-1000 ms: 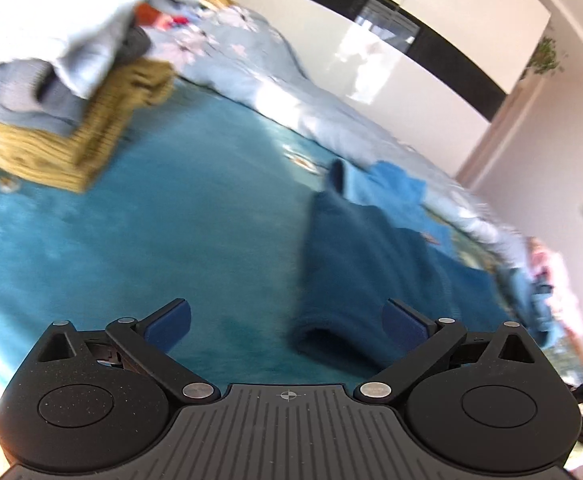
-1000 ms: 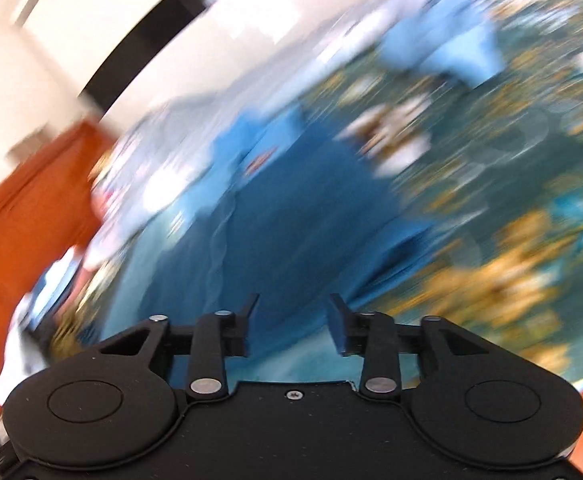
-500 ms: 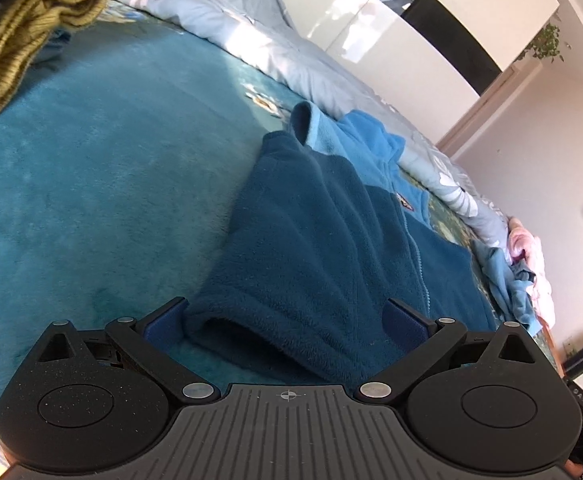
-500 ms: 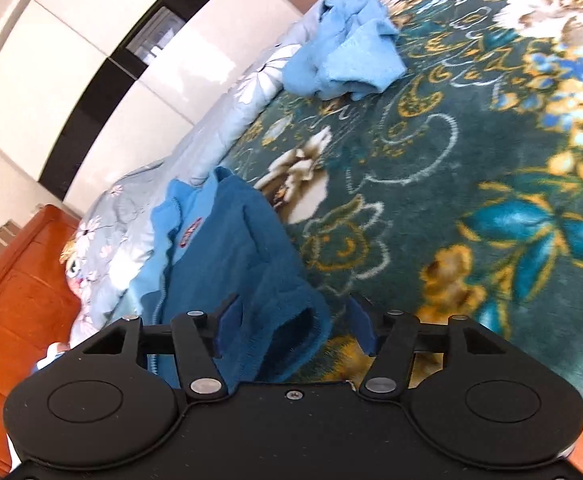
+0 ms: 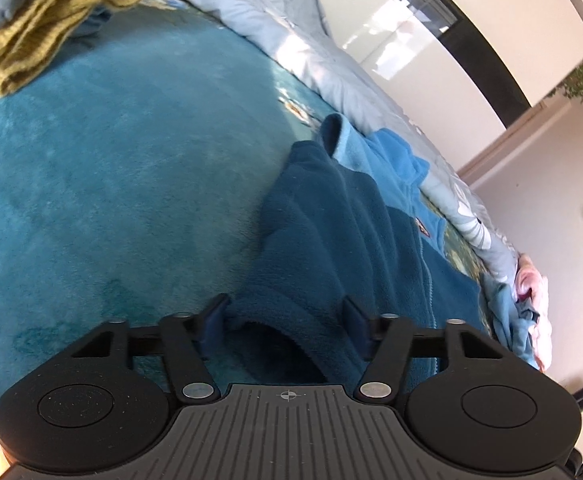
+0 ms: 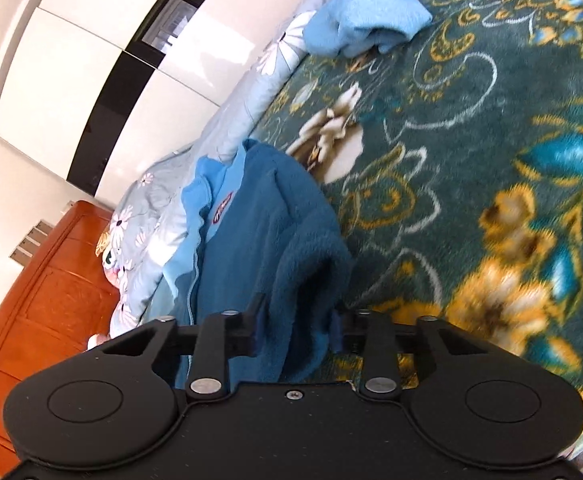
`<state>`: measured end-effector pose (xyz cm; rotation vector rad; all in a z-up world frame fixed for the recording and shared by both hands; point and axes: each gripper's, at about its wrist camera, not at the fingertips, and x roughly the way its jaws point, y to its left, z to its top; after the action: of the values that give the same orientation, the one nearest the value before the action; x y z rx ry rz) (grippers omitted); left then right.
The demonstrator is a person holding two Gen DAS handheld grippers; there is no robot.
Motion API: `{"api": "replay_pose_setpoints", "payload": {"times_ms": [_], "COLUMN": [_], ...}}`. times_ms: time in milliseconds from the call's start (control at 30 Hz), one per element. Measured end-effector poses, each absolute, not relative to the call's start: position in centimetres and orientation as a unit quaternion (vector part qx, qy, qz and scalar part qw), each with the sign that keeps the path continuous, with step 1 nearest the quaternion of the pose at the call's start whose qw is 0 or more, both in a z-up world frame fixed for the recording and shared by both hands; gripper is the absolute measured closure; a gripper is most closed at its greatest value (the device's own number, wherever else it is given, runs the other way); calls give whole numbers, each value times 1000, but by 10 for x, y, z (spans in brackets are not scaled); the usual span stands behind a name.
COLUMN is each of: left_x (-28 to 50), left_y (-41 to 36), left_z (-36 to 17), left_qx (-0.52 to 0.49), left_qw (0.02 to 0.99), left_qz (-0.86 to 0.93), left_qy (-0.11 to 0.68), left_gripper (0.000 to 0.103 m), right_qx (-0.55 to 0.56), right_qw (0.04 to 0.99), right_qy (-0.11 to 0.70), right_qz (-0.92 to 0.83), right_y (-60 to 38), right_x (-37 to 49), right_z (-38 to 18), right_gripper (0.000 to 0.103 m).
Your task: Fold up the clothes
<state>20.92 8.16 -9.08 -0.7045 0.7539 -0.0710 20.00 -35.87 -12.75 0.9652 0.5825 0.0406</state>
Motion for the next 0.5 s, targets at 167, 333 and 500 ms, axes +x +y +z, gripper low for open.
{"api": "replay_pose_setpoints", "payload": {"times_ms": [167, 333, 500], "left_x": [204, 199, 187], "left_y": [89, 85, 91], "left_z": [-91, -81, -75], "left_qx": [-356, -332, -335], "left_qw": [865, 874, 875], "left_qz": [-22, -16, -17], "left_qy": [352, 354, 349], "left_gripper": [79, 88, 91], "right_qx": [464, 452, 443], "right_qw": [840, 849, 852], "right_qy": [281, 272, 276], "right_qz": [12, 26, 27], "right_y": [-358, -354, -354], "right_x": [196, 184, 167], "right_z": [-125, -114, -108], "right_gripper": [88, 91, 92]}}
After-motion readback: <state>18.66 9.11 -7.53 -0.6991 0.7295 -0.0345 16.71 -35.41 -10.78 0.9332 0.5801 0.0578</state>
